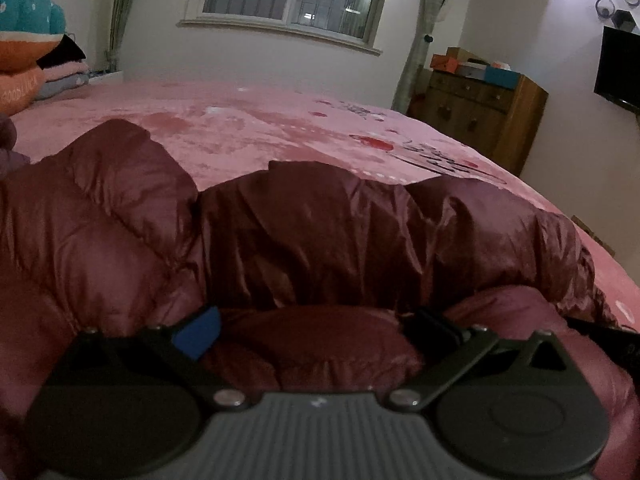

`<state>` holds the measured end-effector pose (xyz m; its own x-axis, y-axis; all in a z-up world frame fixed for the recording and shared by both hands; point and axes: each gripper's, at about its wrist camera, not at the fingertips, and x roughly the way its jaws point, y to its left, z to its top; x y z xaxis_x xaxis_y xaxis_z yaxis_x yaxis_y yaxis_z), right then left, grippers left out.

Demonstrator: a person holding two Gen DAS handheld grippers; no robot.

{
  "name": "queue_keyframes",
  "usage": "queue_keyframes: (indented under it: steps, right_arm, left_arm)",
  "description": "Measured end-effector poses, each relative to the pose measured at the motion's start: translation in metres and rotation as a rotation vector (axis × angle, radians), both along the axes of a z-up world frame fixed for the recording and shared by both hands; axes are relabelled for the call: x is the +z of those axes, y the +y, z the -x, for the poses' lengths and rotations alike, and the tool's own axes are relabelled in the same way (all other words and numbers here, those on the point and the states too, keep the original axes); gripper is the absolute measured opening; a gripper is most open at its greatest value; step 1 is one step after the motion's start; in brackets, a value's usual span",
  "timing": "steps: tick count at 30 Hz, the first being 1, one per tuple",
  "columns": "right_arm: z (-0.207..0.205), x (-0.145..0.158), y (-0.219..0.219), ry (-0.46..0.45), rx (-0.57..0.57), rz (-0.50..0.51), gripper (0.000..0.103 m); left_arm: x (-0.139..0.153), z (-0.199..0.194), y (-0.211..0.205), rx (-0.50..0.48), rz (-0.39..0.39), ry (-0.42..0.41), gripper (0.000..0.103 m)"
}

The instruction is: Fold large clothes

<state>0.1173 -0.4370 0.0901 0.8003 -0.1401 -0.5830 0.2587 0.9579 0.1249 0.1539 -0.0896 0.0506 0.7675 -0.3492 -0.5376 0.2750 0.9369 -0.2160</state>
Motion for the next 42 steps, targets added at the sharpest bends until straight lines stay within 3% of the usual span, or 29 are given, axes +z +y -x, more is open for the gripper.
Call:
queue_keyframes:
  steps: [3,8,13,18,25,28,36,42]
  right_arm:
    - [0.008,0.004,-0.001,-0.019,0.016,-0.028,0.103]
    - [0.032,0.023,-0.016,-0.071,0.022,-0.133,0.103]
    - [0.062,0.038,-0.035,-0.125,-0.004,-0.227,0.103]
    - [0.086,0.037,-0.038,-0.130,-0.046,-0.178,0.103]
    - [0.108,0.045,0.003,-0.135,0.022,-0.094,0.103]
    - [0.116,0.045,0.010,-0.100,-0.015,-0.083,0.103]
    - [0.163,0.032,-0.030,-0.055,-0.213,-0.373,0.103]
    - [0.199,0.014,-0.036,-0.026,-0.286,-0.528,0.103]
  left_arm:
    - [0.014,0.004,0.003,0.003,-0.007,0.026,0.102]
    - [0.044,0.034,0.039,0.024,0.099,-0.003,0.102]
    - [0.061,0.070,0.083,0.100,0.082,-0.022,0.102]
    - [0.060,0.103,0.128,0.197,0.065,-0.013,0.102]
    - [0.037,0.124,0.164,0.281,0.117,0.054,0.102]
    - [0.028,0.124,0.179,0.289,0.186,0.074,0.102]
    - [0.000,0.107,0.211,0.240,0.435,0.210,0.102]
    - [-0.024,0.093,0.215,0.253,0.586,0.306,0.102]
